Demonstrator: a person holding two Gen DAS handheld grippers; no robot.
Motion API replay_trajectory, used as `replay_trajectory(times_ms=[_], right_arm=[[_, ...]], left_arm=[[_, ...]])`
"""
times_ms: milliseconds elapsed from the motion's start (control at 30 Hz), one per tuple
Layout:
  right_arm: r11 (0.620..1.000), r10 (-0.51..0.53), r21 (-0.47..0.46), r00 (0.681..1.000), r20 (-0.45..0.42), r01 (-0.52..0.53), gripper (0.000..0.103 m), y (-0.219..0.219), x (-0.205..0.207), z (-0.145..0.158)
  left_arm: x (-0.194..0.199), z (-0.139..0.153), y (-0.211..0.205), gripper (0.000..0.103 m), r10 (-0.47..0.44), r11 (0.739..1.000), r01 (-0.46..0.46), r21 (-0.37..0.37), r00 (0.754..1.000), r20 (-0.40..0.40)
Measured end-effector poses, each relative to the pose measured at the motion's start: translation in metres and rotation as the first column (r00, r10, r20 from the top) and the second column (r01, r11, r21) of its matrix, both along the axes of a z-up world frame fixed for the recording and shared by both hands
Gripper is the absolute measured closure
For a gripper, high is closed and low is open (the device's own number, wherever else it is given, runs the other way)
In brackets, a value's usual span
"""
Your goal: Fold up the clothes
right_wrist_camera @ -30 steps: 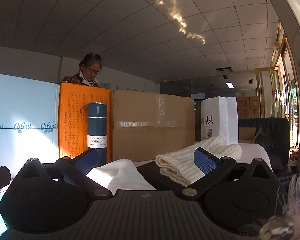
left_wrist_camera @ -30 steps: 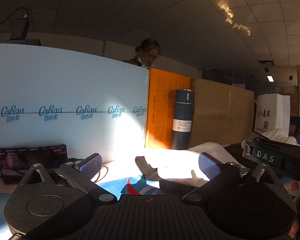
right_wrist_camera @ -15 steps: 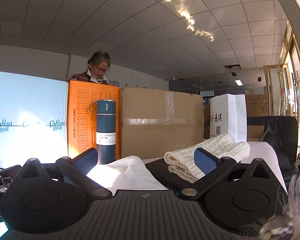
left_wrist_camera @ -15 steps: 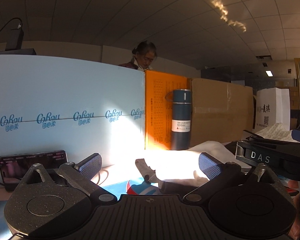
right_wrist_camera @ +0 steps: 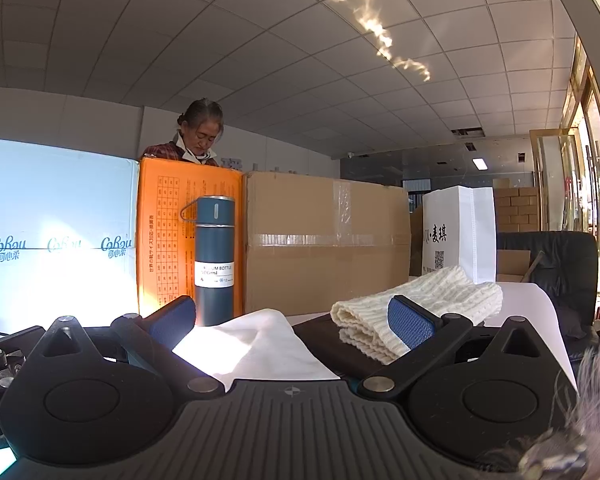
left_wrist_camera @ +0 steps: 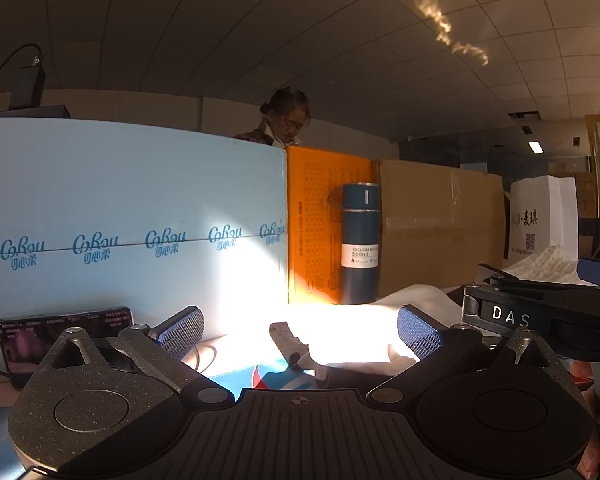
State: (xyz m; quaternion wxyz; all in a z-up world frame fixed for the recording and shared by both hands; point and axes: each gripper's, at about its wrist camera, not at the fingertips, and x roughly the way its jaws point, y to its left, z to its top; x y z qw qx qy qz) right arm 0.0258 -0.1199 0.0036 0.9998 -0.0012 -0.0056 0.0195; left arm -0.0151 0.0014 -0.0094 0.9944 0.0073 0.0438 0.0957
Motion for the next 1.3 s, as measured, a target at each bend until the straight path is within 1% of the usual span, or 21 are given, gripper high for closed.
replay_trajectory(times_ms=[333, 600, 1067, 1300], right_arm=[[1.000, 0.012, -0.004, 1.000, -0.014, -0.012, 0.000, 0.0006, 0.0027, -0.0005], [1.000, 0.027, 0.011, 0.999, -0.018, -0.027, 0.000, -0.0020, 0.0035, -0.0004], [0.999, 0.030, 0.021, 0.999, -0.022, -0.030, 0.000, -0.0038, 0.0062, -0.0004], [0.999, 0.031, 0.023, 0.999, -0.025, -0.031, 0.000, -0.0048, 0.0071, -0.0007]], left_arm=[[-0.0004, -0.0001, 0.0004, 0.000, 0.001, 1.000, -0.001, -0.001, 1.000, 0.001], [-0.0007, -0.0001, 0.0008, 0.000, 0.001, 1.000, -0.001, -0.003, 1.000, 0.002], [-0.0028, 0.0007, -0.0037, 0.000, 0.001, 1.000, -0.001, 0.020, 1.000, 0.018], [-0.0036, 0.0013, -0.0042, 0.000, 0.002, 1.000, -0.002, 0.016, 1.000, 0.019]])
